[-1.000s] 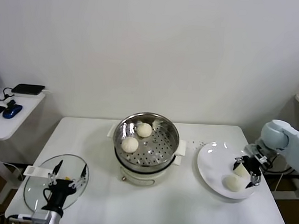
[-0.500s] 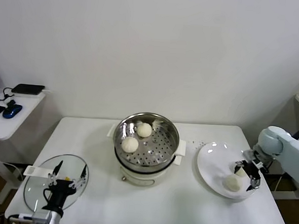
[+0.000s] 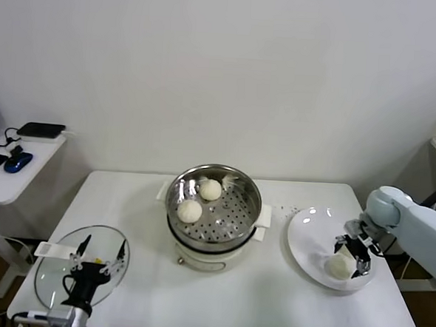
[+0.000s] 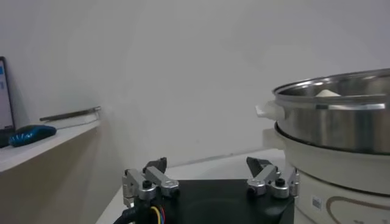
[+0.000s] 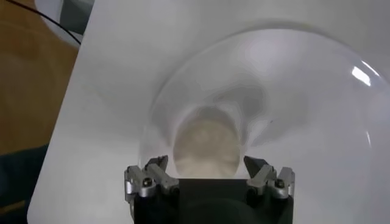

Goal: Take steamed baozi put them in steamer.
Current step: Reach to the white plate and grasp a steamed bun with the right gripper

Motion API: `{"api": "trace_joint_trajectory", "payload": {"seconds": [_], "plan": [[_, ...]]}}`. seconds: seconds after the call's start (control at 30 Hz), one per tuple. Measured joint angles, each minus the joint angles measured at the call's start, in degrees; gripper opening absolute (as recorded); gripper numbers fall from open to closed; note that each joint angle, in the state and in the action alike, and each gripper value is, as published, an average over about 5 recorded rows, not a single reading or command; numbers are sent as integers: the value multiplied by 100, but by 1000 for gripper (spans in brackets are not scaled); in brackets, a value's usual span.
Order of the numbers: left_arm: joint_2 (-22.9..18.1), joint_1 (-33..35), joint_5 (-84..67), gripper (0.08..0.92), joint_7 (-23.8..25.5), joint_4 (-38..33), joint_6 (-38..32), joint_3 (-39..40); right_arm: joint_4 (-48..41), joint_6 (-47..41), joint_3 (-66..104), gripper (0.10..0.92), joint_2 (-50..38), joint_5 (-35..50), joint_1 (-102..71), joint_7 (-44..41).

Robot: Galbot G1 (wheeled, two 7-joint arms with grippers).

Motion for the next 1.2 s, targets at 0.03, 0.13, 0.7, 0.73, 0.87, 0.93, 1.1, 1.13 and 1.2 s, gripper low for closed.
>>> {"api": "trace_joint_trajectory", "payload": {"seconds": [0.03, 0.13, 0.7, 0.73, 0.87, 0.93, 1.1, 1.13, 1.2], "plan": [[0, -3, 1, 823, 0, 5, 1, 1, -12, 7, 9, 823, 10, -16, -12, 4], [1, -8, 2, 823, 0, 18, 2, 5, -34, 18, 27, 823, 33, -51, -41, 14], [-4, -42, -25, 823, -1, 39, 13, -5, -91, 26, 52, 819, 131, -156, -93, 88], [-5, -42, -28, 823, -2, 40, 13, -5, -91, 25, 51, 809, 131, -157, -95, 90], [-6, -40, -34, 823, -4, 45, 12, -8, -88, 24, 50, 746, 131, -160, -109, 94], [-5, -40, -35, 823, -4, 49, 12, -11, -81, 22, 52, 716, 129, -158, -122, 95], [-5, -41, -34, 823, -6, 52, 12, -12, -50, 15, 63, 689, 110, -142, -134, 98], [-5, -42, -33, 823, -6, 52, 12, -12, -40, 14, 63, 688, 104, -134, -130, 98], [-6, -43, -31, 823, -6, 51, 13, -10, -12, 14, 55, 687, 85, -111, -108, 92]]}}
